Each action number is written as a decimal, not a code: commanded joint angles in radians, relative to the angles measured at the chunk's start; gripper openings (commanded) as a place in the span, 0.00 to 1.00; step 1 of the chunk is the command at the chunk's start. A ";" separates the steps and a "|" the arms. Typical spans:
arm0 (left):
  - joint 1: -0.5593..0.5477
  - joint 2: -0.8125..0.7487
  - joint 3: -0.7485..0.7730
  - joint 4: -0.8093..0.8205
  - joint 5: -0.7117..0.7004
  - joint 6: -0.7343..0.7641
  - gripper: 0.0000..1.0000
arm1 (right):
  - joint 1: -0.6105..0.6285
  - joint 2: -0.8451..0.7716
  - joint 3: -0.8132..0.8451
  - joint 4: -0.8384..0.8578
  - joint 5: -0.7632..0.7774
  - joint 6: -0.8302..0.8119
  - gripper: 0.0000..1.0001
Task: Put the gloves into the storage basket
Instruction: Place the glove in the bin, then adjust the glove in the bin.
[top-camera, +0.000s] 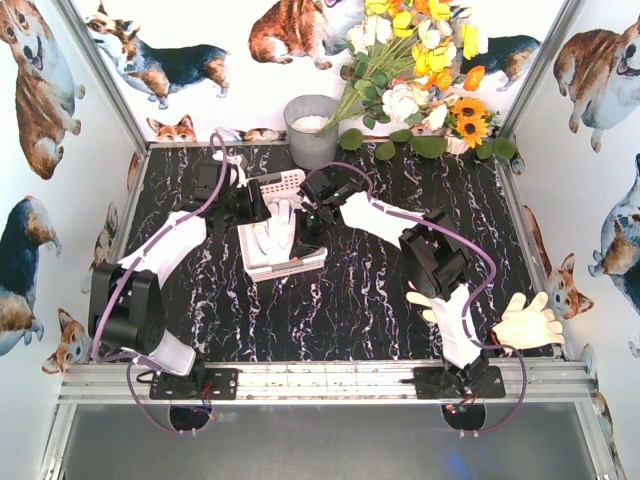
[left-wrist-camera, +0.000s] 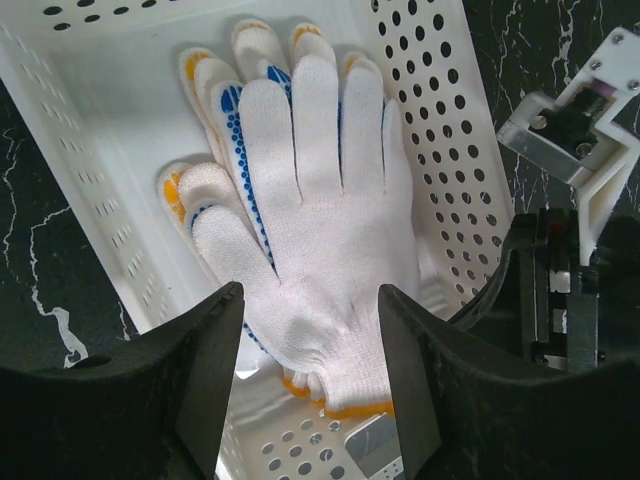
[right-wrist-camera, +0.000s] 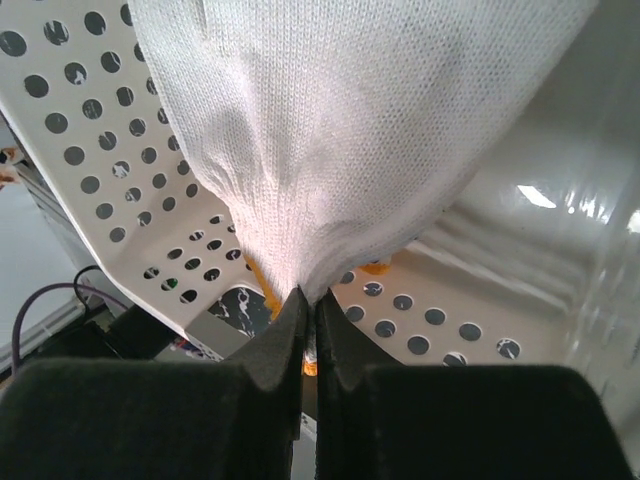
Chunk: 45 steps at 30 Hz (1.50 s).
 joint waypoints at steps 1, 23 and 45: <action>0.009 -0.013 0.026 -0.033 -0.019 0.029 0.51 | 0.016 -0.007 -0.002 0.083 -0.019 0.040 0.00; -0.030 0.137 0.088 -0.005 -0.016 0.045 0.43 | 0.010 -0.230 -0.043 -0.018 0.131 -0.051 0.56; -0.081 0.439 0.325 0.058 0.030 0.060 0.33 | -0.106 -0.515 -0.330 0.061 0.194 -0.011 0.50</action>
